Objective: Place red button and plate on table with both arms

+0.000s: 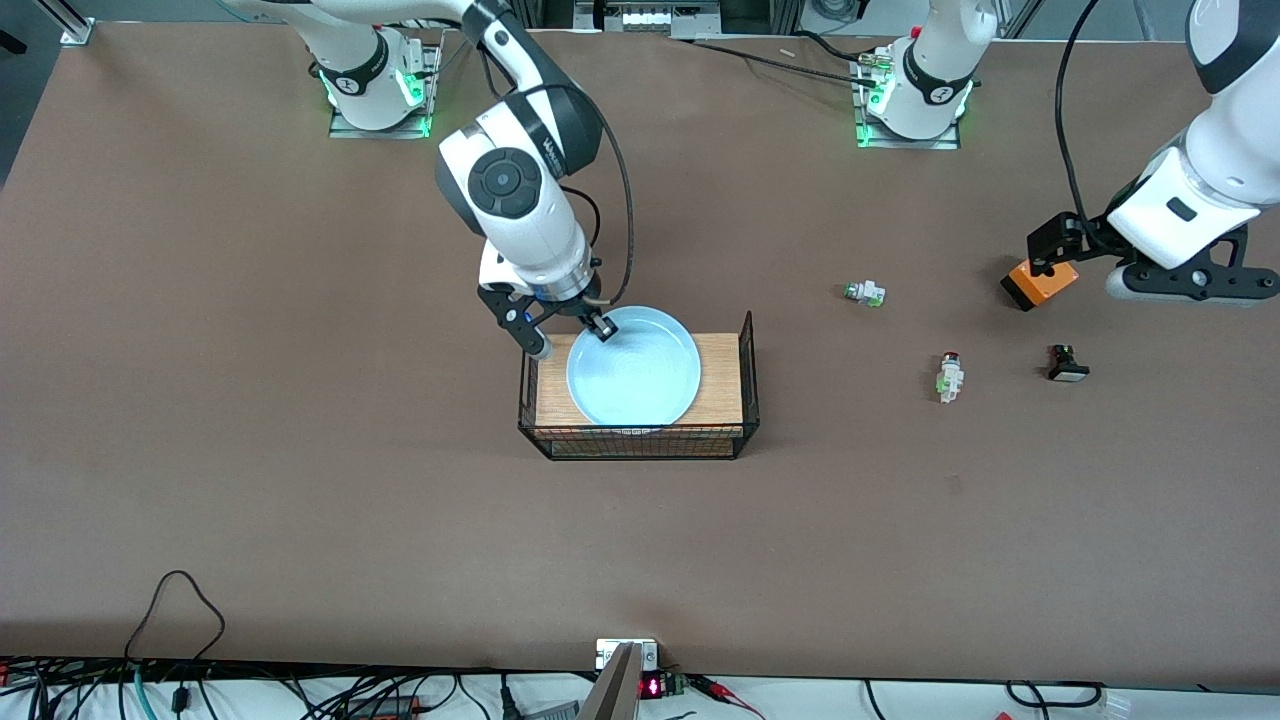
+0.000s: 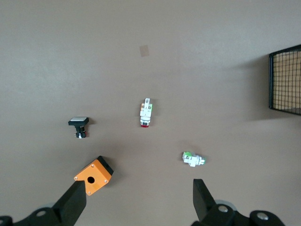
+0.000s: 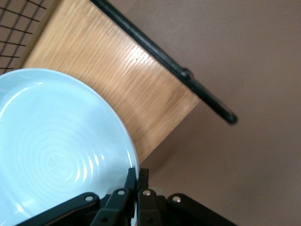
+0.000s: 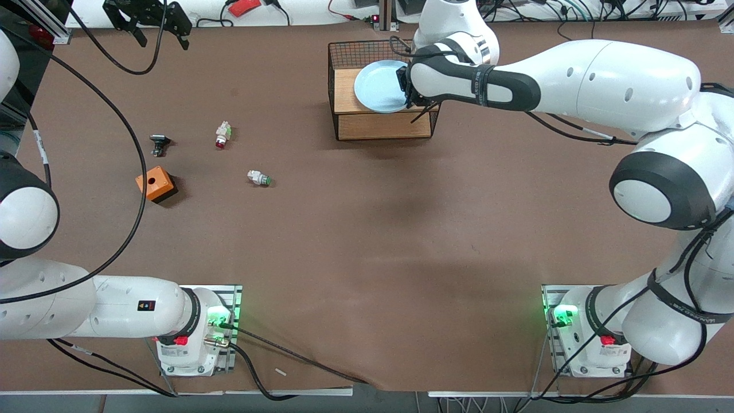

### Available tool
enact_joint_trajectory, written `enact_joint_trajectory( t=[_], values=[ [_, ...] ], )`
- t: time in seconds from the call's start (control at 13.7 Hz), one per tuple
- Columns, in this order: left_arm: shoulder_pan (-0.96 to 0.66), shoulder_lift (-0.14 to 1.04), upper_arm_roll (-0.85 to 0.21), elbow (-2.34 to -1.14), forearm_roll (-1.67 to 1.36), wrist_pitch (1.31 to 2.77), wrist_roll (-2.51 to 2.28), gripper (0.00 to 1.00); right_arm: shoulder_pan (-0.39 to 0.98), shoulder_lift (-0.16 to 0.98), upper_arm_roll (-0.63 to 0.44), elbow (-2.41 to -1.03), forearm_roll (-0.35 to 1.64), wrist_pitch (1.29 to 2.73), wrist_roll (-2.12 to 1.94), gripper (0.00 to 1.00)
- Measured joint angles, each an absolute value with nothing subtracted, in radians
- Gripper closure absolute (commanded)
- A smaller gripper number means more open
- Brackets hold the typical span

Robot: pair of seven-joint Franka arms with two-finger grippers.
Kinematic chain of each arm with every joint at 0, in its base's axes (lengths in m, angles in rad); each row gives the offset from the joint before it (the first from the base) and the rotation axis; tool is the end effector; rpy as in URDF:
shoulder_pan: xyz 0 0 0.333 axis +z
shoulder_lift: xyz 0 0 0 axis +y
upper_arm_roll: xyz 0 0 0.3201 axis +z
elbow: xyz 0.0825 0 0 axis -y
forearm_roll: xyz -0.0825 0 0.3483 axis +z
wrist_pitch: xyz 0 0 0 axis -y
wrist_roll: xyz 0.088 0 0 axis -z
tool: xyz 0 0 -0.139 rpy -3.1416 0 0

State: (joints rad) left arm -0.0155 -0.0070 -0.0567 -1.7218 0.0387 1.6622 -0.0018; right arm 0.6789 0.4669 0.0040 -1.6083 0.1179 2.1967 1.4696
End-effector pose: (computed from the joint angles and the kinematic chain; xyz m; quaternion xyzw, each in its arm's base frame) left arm 0.5164 -0.0324 0.5420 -0.9988 0.0374 0.0256 0.0204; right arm 0.5131 0.4262 0.3587 -0.9081 0.4113 0.0158 0.0774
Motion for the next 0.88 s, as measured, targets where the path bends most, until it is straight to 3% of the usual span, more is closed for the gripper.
enact_joint_trajectory(
  t=[0.51, 0.88],
  values=[
    [-0.013, -0.007, -0.051, -1.729, 0.039, 1.67, 0.025, 0.0, 0.656, 0.293, -0.013, -1.596, 0.156, 2.091, 1.389, 1.0],
    [-0.013, -0.007, -0.051, -1.729, 0.039, 1.67, 0.025, 0.0, 0.487, 0.231, -0.022, -1.558, 0.196, 1.967, 1.059, 1.0]
  ],
)
